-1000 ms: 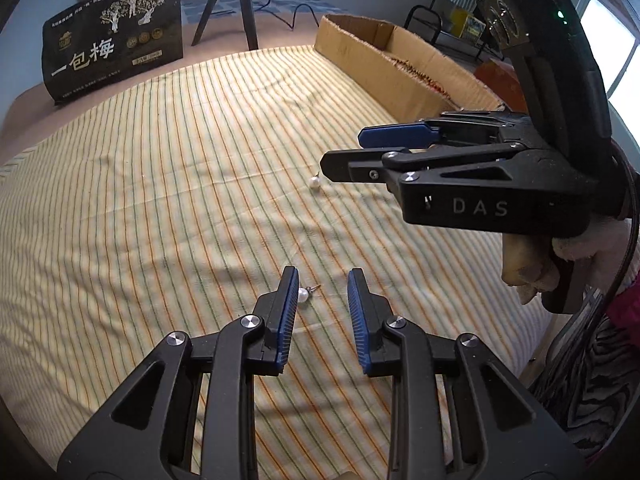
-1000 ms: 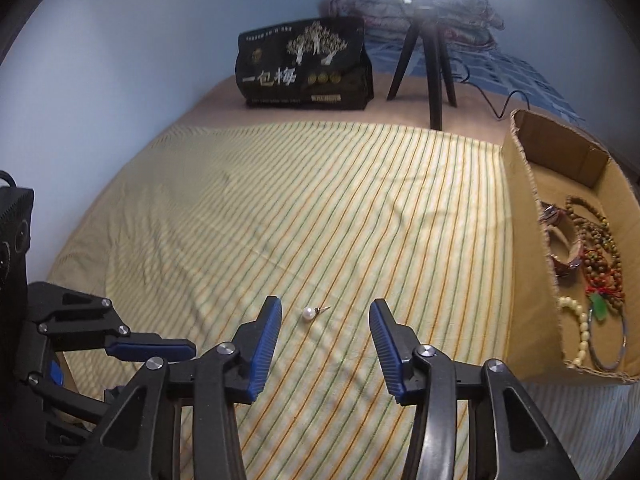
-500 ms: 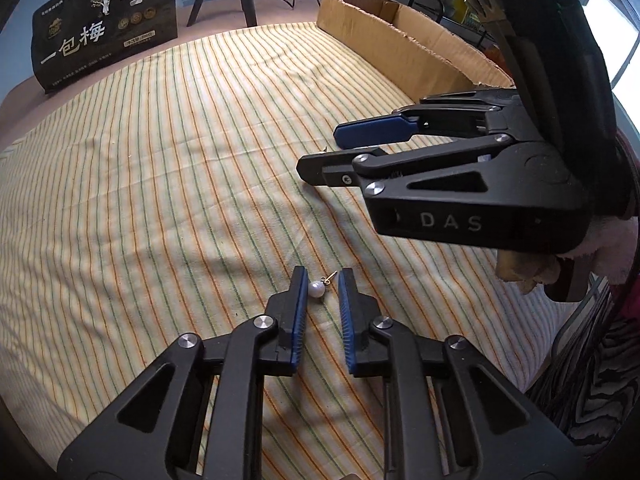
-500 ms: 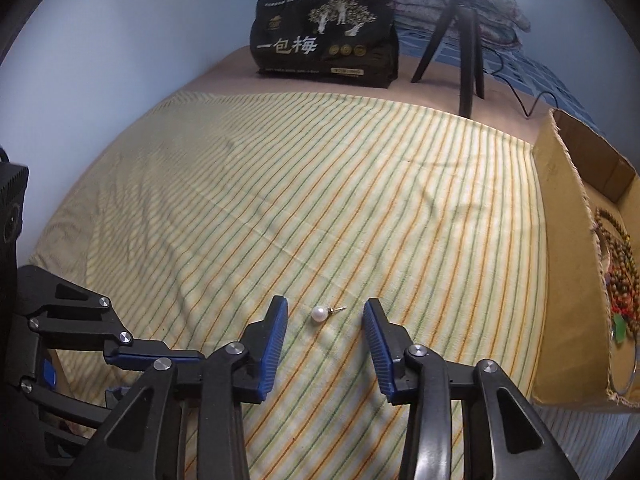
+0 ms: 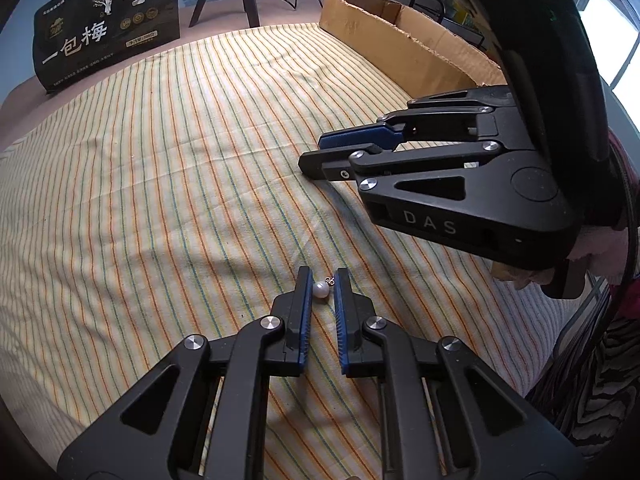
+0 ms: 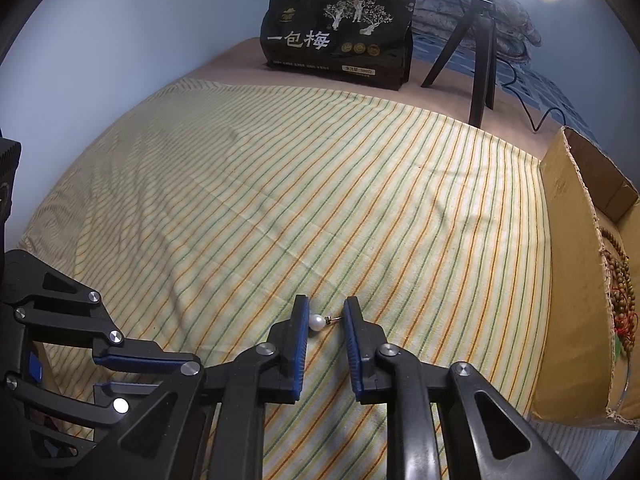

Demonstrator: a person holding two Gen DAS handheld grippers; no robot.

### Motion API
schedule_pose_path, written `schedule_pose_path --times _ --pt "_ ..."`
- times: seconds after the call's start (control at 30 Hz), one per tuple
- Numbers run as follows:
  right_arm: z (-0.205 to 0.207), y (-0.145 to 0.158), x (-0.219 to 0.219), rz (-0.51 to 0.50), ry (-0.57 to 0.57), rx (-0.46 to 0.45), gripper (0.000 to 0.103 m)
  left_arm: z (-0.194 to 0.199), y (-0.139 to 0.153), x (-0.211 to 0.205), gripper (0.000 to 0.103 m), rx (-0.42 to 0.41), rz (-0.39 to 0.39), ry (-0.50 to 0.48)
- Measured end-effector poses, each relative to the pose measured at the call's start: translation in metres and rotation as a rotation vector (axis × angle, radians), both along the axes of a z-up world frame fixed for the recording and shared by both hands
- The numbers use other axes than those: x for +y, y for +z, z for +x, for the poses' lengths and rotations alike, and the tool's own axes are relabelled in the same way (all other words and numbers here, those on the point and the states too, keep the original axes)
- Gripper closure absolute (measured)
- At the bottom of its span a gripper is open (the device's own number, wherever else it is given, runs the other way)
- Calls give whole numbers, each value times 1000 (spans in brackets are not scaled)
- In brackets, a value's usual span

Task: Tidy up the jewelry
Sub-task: 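Grasp a pearl earring with the left tool and lift it, then carry the pearl earring into the box and open the left tool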

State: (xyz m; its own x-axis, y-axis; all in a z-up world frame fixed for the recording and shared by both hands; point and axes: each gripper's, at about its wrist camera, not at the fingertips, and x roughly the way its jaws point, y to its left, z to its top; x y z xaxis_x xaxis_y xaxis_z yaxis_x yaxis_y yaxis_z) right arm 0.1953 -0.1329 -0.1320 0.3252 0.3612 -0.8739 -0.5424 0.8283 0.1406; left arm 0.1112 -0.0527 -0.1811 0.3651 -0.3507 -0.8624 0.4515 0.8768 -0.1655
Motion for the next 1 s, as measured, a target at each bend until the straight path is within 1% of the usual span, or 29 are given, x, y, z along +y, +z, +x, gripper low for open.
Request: schedule_pose_path --times 0.2,0.53,0.8,1.0 --pt "-4 7 -3 14 5 -7 87 -1 11 6 94 -17 -18 24" --pt "-2 38 -23 51 -39 -56 87 3 35 12 94 -64 -52 60" --pt "2 68 -51 83 -106 -104 87 15 70 6 94 -131 -104 81" --pt "4 93 -80 106 -171 -161 87 29 97 1 94 -186 -148 102"
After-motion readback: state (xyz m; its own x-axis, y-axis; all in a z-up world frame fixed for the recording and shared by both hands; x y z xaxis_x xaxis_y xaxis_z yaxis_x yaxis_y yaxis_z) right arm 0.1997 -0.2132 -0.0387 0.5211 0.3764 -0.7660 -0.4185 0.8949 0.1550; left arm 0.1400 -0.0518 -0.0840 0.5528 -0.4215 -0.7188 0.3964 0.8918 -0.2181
